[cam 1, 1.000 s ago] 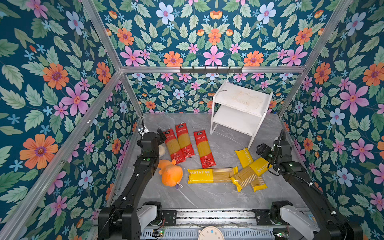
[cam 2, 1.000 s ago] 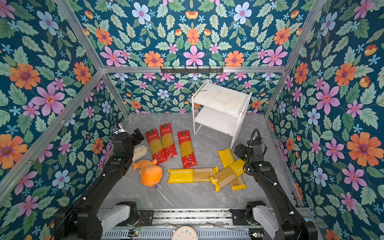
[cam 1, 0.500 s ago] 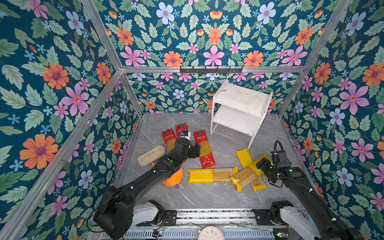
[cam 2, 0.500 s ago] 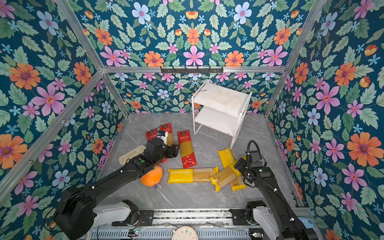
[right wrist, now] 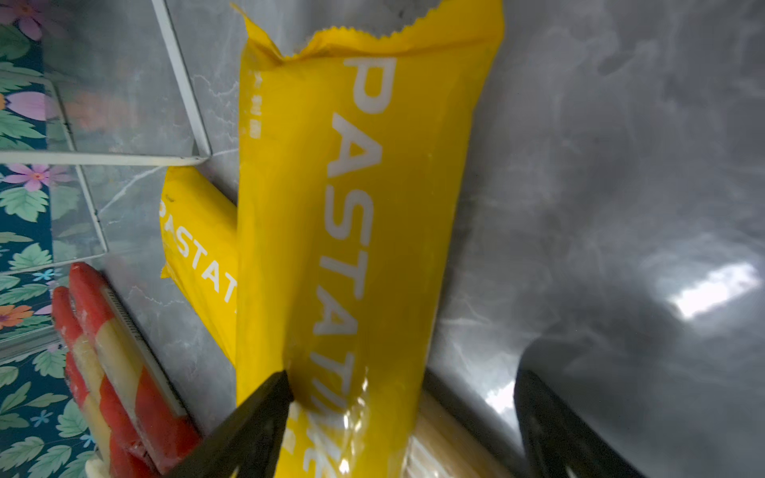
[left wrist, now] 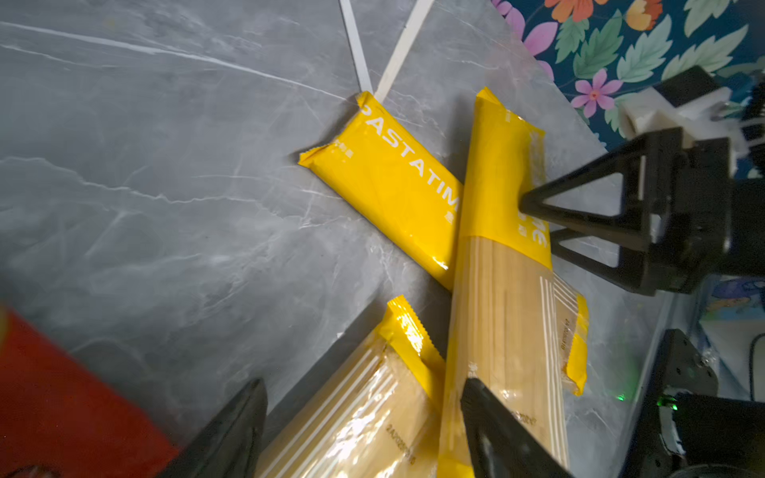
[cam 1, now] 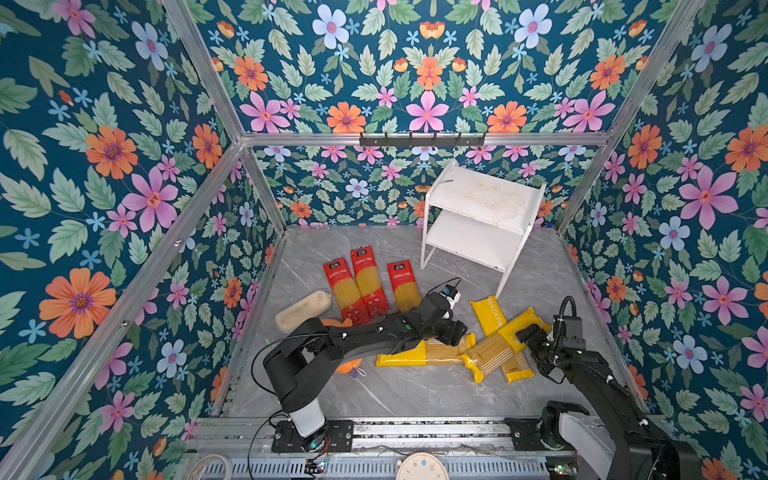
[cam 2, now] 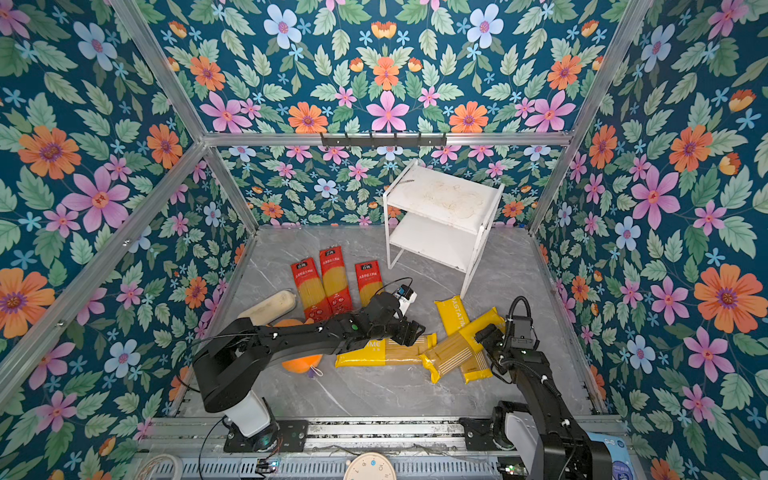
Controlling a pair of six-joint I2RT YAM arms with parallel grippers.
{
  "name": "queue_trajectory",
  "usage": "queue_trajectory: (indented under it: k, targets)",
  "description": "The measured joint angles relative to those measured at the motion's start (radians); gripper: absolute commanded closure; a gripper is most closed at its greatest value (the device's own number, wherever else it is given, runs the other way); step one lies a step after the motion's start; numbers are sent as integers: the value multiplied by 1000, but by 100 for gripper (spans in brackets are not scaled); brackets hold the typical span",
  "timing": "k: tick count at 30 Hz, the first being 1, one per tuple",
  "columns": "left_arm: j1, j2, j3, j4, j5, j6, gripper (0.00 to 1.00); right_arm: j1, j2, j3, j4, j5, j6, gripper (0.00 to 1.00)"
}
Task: Place and organize the pasta boxes and bags onto the shelf
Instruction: 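Grasp the yellow PASTATIME bag with the right gripper while the left arm reaches, then lift the yellow bag upright with the right gripper while the left gripper grasps its top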
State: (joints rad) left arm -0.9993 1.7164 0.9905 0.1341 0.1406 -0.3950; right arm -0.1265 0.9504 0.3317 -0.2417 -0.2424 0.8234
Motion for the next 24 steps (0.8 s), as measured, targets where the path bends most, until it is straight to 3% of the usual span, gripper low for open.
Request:
queue_trajectory:
  k: [7,12,17,24]
  targets:
    - [-2,16,0,24,44,14,24,0,96,-50,290,-18,20,21]
    - [3,16,-8,42,55,15,27,-1,64,-113,378,-11,34,39]
    - [27,11,-9,53,69,-23,29,0,19,-138,412,-12,32,63]
    - [56,-19,5,70,95,-49,31,1,-30,-152,431,-24,28,80]
